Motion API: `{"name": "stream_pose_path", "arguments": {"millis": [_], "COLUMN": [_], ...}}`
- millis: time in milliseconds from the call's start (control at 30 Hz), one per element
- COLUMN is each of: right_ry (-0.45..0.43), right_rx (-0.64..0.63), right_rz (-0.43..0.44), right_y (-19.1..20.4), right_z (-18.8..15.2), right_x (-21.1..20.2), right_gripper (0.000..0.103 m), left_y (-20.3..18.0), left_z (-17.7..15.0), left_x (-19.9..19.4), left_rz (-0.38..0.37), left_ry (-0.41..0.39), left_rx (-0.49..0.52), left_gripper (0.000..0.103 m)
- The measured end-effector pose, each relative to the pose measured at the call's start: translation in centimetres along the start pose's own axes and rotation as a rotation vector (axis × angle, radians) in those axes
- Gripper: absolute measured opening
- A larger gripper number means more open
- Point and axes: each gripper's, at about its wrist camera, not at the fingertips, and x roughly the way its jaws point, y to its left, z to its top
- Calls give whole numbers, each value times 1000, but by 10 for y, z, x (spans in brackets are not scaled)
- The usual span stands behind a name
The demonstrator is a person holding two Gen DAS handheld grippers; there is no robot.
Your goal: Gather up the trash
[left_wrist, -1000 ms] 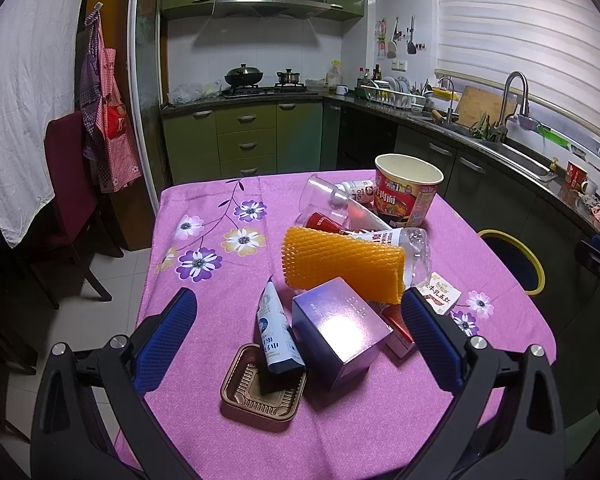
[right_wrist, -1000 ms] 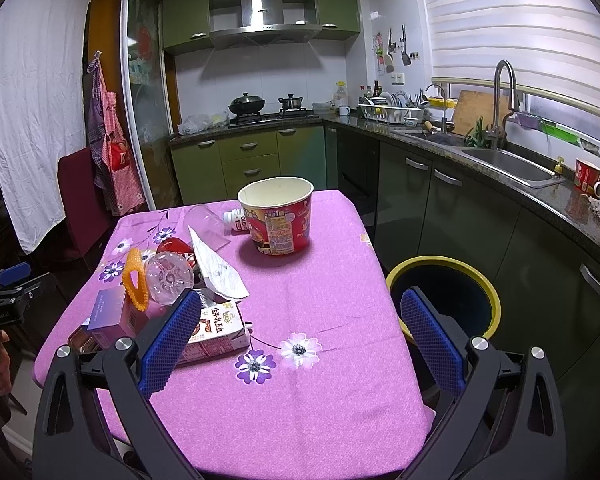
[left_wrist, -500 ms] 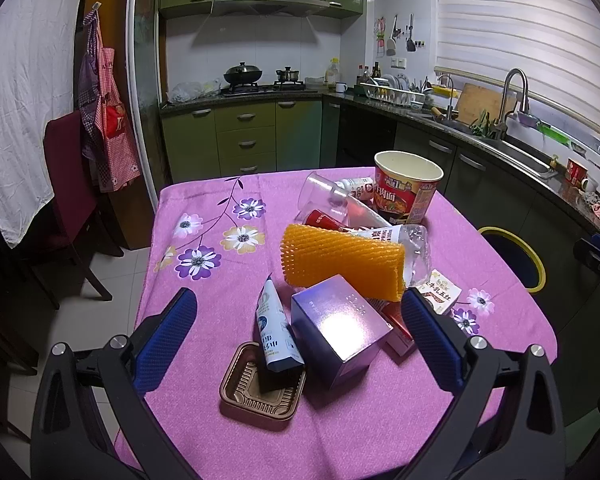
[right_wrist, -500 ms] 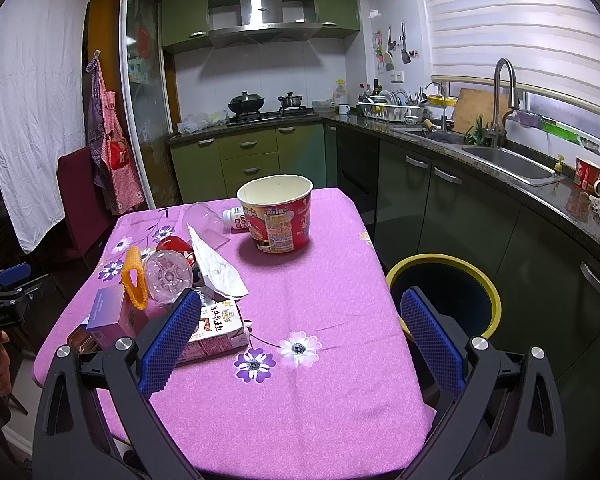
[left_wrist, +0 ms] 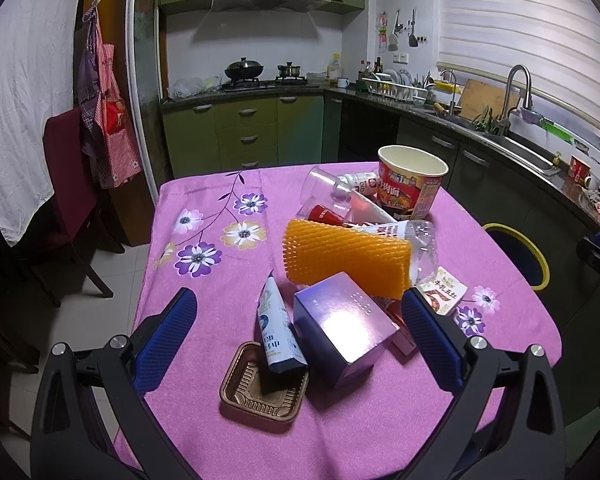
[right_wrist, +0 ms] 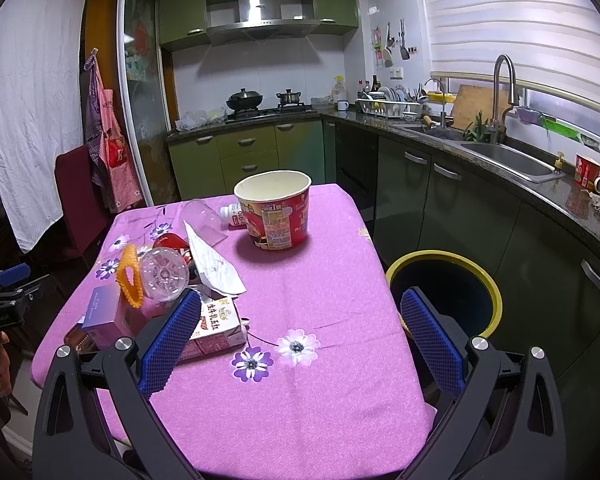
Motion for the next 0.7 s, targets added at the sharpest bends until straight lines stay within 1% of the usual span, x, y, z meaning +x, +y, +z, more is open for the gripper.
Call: {"name": "stream_pose_path", "arguments": {"millis": [67,167,233,367,433,533,600,700], "right_ry": [29,100,143,224,242,282,311,391], "right_rx": [-10,-31,-40,-42,-42,-64,-73,-41], "right_rz": [11,57,94,148,180,163,140,146], "right_y": [-1,-2,-3,-3,-1,4,7,4], "right_z": [4,20,34,72,93,124,142,171], "right_x": [10,35,54,95,117,152,176,228], "right_gripper": [99,99,99,99,99,99,99,99], "left_y": [8,20,33,54,66,81,86,89], "left_z": [8,27,45,77,92,110,120,129], "left_x": [11,32,51,90,117,159,185,219], "left_rz": [-34,-43,-8,61,63,47,53,48], "left_ry": [27,70,91,90,106,136,145,153], "left_rx": [-14,-23,-31,-48,-62,-93,-94,-91], "left_gripper": [97,97,97,97,97,97,97,97]}}
